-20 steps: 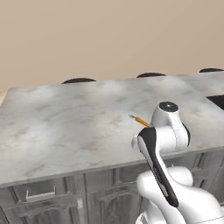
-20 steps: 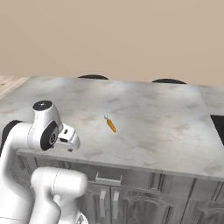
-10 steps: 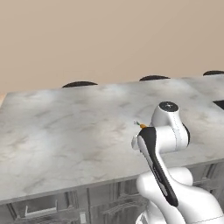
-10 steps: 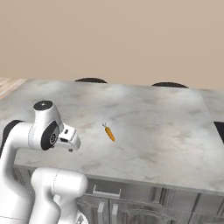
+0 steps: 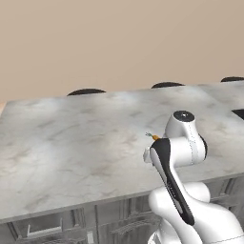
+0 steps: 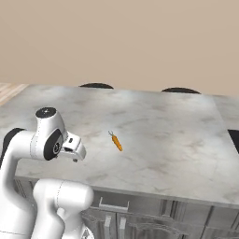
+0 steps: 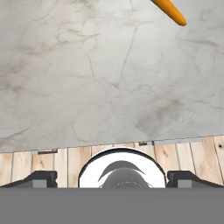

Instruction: Place the two vegetables and bowl onto the tray for setting up a vegetable dip station.

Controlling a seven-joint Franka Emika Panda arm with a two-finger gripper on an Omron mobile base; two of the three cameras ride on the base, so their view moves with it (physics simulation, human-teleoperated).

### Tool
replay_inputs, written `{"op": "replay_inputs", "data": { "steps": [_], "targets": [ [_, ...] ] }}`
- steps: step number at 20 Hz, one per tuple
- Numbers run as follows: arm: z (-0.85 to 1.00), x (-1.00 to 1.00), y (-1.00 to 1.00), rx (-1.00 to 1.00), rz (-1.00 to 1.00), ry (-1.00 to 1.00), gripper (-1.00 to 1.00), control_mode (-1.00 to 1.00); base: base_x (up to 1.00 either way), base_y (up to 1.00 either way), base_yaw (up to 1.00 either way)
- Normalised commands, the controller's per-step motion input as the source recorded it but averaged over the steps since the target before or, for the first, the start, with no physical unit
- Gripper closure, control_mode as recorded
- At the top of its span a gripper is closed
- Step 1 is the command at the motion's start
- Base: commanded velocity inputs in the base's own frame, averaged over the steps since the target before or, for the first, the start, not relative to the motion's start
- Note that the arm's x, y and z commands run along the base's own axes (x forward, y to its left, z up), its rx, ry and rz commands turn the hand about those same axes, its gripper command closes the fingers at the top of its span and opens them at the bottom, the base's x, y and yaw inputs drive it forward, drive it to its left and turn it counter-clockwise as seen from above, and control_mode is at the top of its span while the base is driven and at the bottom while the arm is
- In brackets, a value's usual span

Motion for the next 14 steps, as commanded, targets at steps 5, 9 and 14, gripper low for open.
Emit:
{"op": "replay_inputs", "data": {
  "steps": [5, 9, 14],
  "targets": [
    [0.0, 0.0, 0.0, 0.0, 0.0, 0.0, -1.0, 1.0, 0.0, 0.0, 0.0],
    [0.0, 0.0, 0.0, 0.0, 0.0, 0.0, -1.0, 1.0, 0.0, 0.0, 0.0],
    [0.0, 0.0, 0.0, 0.0, 0.0, 0.0, -1.0, 1.0, 0.0, 0.0, 0.0]
  ]
}}
